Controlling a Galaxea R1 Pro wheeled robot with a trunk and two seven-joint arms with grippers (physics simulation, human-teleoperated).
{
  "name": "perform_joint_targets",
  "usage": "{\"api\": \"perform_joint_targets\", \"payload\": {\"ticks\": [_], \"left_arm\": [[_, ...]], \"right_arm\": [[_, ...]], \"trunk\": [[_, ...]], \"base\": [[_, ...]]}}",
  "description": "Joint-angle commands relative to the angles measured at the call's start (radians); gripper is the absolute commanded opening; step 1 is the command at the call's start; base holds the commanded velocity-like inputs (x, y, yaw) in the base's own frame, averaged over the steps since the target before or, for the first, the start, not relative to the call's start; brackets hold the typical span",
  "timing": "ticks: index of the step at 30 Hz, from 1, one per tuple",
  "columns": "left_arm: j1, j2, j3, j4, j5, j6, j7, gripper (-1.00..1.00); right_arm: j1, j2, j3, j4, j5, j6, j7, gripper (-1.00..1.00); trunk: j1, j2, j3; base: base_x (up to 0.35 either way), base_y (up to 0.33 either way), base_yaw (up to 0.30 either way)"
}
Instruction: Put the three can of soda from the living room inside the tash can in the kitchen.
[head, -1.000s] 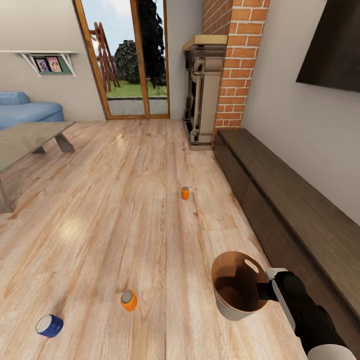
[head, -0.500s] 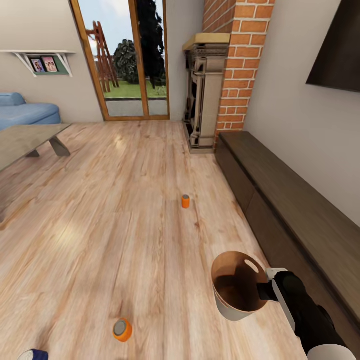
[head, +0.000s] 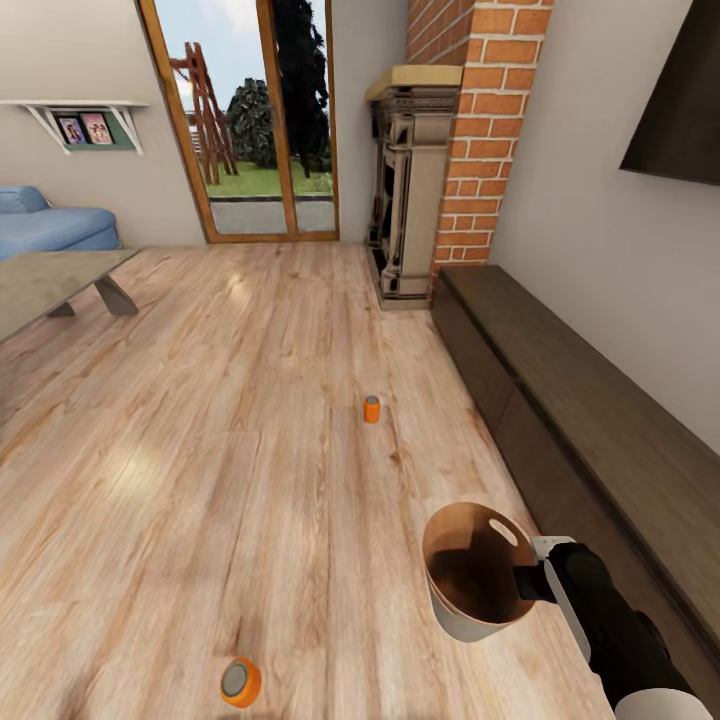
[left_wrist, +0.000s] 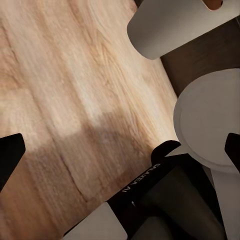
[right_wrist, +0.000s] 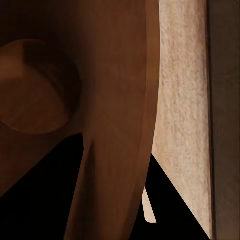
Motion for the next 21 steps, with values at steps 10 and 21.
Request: {"api": "perform_joint_targets", "payload": {"ticks": [10,21], "left_arm": [[0.0,0.0,0.011,-0.002,0.0,-0.001,0.007,1.0],[-0.014,-0.1,0.017,-0.171,0.005,0.009,0.581,1.0]], "right_arm": [[0.0,0.0,0.001,0.0,-0.012,0.0,0.001,-1.0],[0.0,0.0,0.001,0.011,-0.012,0.0,0.001,-1.0]], "trunk": [[0.0,0.0,0.0],[0.0,0.0,0.0]], "base": [[0.018,0.0,0.0],[0.001,0.0,0.0]]}}
